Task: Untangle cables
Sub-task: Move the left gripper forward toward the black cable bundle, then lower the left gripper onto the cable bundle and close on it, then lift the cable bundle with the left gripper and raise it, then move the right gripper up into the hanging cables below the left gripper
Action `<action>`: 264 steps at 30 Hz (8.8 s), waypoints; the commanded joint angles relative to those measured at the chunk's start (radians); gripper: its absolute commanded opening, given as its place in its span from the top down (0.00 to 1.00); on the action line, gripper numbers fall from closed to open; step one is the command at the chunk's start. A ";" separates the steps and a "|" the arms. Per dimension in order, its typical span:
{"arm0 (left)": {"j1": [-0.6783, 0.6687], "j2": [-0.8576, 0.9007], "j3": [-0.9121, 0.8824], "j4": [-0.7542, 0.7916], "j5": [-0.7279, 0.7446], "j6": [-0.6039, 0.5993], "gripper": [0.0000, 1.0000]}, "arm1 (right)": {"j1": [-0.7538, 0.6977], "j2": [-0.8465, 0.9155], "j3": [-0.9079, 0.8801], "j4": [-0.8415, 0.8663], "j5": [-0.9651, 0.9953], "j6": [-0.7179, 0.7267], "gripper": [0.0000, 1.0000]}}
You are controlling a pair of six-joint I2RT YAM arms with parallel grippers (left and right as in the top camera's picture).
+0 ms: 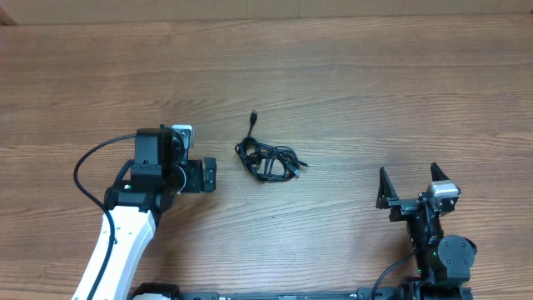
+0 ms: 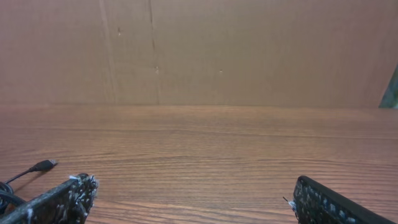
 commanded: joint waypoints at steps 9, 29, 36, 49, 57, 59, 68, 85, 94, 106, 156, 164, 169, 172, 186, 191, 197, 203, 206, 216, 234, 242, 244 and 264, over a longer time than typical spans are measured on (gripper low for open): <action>-0.083 0.000 0.070 -0.075 0.144 0.118 0.00 | -0.006 -0.009 -0.010 0.004 -0.003 -0.002 0.00; -0.273 0.282 0.309 -0.170 0.141 -0.175 0.00 | -0.006 -0.009 -0.010 0.004 -0.003 -0.002 0.00; -0.269 0.349 0.360 -0.150 0.263 -0.340 0.00 | -0.006 -0.009 -0.010 0.004 -0.003 -0.002 0.00; -0.147 0.346 0.361 -0.166 0.384 -0.505 0.00 | -0.006 -0.009 -0.010 0.004 -0.003 -0.002 0.00; -0.051 0.346 0.361 -0.163 0.360 -0.630 0.00 | -0.006 -0.009 -0.010 0.004 -0.003 -0.002 0.00; -0.066 0.347 0.361 -0.165 0.283 -0.632 0.00 | -0.006 -0.009 -0.010 0.004 -0.003 -0.002 0.00; -0.172 0.349 0.360 -0.114 0.048 -0.798 0.00 | -0.006 -0.009 -0.010 0.004 -0.003 -0.002 0.00; -0.284 0.464 0.353 -0.111 -0.140 -0.927 0.00 | -0.006 -0.009 -0.010 0.004 -0.003 -0.002 0.00; -0.284 0.599 0.353 -0.013 0.017 -0.930 0.00 | -0.006 -0.009 -0.010 0.004 -0.003 -0.002 0.00; -0.284 0.655 0.353 0.010 0.013 -0.929 0.91 | -0.006 -0.009 -0.010 0.004 -0.003 -0.002 0.00; -0.283 -0.054 0.354 -0.076 0.364 -0.037 0.96 | -0.005 -0.009 -0.010 0.005 -0.003 -0.002 0.00; -0.282 -0.067 0.354 -0.067 0.431 -0.094 0.96 | -0.005 -0.009 -0.010 0.013 -0.109 0.190 0.00; -0.282 -0.067 0.354 -0.010 0.432 -0.193 0.96 | -0.005 -0.009 -0.010 0.025 -0.237 0.448 0.00; -0.273 -0.067 0.354 0.025 0.431 -0.298 0.96 | -0.005 -0.009 -0.010 0.026 -0.374 0.447 0.00; -0.167 -0.067 0.354 0.121 0.554 -0.703 0.96 | -0.006 -0.006 0.147 -0.069 -0.512 0.437 0.00; -0.164 -0.067 0.354 0.190 0.645 -0.764 0.96 | -0.006 0.027 0.235 -0.123 -0.547 0.436 0.00; -0.164 -0.067 0.354 0.251 0.737 -0.806 0.96 | -0.006 0.147 0.372 -0.264 -0.549 0.376 0.00; -0.164 -0.067 0.354 0.382 0.880 -0.847 0.96 | -0.006 0.336 0.472 -0.265 -0.705 0.353 0.00; -0.164 -0.067 0.354 0.409 0.904 -0.852 0.96 | -0.005 0.405 0.480 -0.160 -0.855 0.355 0.00; -0.188 -0.065 0.354 0.408 0.938 -0.885 0.96 | -0.005 0.467 0.480 0.098 -1.020 0.525 0.00; -0.250 -0.064 0.354 0.463 0.975 -0.884 0.96 | -0.005 0.467 0.480 0.106 -1.049 0.525 0.37; -0.267 -0.058 0.353 0.463 0.974 -0.880 0.96 | -0.005 0.467 0.480 0.188 -1.059 0.629 0.42; -0.277 -0.058 0.353 0.464 0.972 -0.876 0.96 | -0.005 0.467 0.480 0.191 -1.059 0.633 0.42; -0.343 -0.057 0.353 0.459 0.886 -0.839 0.96 | -0.005 0.467 0.480 0.367 -1.155 0.760 0.42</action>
